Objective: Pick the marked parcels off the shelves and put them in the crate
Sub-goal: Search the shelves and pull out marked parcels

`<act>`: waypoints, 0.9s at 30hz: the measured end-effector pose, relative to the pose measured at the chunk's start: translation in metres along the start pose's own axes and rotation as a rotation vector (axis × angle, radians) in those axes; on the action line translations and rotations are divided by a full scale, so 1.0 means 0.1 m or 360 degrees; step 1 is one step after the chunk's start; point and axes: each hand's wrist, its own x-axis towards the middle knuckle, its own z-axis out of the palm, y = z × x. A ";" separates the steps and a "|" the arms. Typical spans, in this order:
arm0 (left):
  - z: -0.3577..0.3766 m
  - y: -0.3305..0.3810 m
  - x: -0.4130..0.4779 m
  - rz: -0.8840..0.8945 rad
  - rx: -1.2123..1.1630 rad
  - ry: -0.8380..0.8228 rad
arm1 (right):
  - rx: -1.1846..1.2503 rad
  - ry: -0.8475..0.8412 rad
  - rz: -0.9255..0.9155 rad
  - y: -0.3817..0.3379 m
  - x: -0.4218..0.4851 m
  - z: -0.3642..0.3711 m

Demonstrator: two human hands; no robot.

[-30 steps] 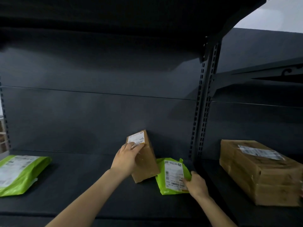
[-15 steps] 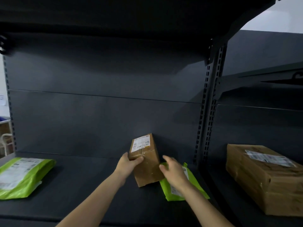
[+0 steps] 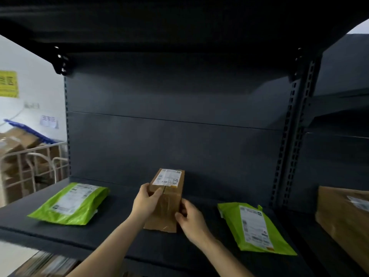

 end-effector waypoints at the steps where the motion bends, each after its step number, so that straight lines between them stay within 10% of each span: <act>1: -0.07 -0.02 0.02 -0.0019 0.0014 0.0013 | 0.0012 -0.0034 0.0005 -0.03 0.01 0.06; 5: -0.19 -0.03 0.05 0.0019 0.0222 0.0086 | -0.0022 -0.0035 -0.0014 -0.04 0.00 0.03; 10: 0.09 0.15 -0.22 0.0774 0.0796 0.0369 | -0.0178 0.0169 0.0009 0.19 -0.11 -0.45; 15: 0.76 0.27 -0.55 0.1275 0.0800 0.0024 | -0.0390 0.0372 0.0232 0.65 -0.35 -1.10; 21: 1.58 0.04 -0.74 0.0514 0.1097 -0.0691 | -0.0648 0.0522 0.0488 1.12 -0.73 -1.66; 27: 2.03 -0.02 -0.76 0.0217 0.1320 -0.0698 | -0.0807 0.0599 0.0532 1.34 -1.03 -2.07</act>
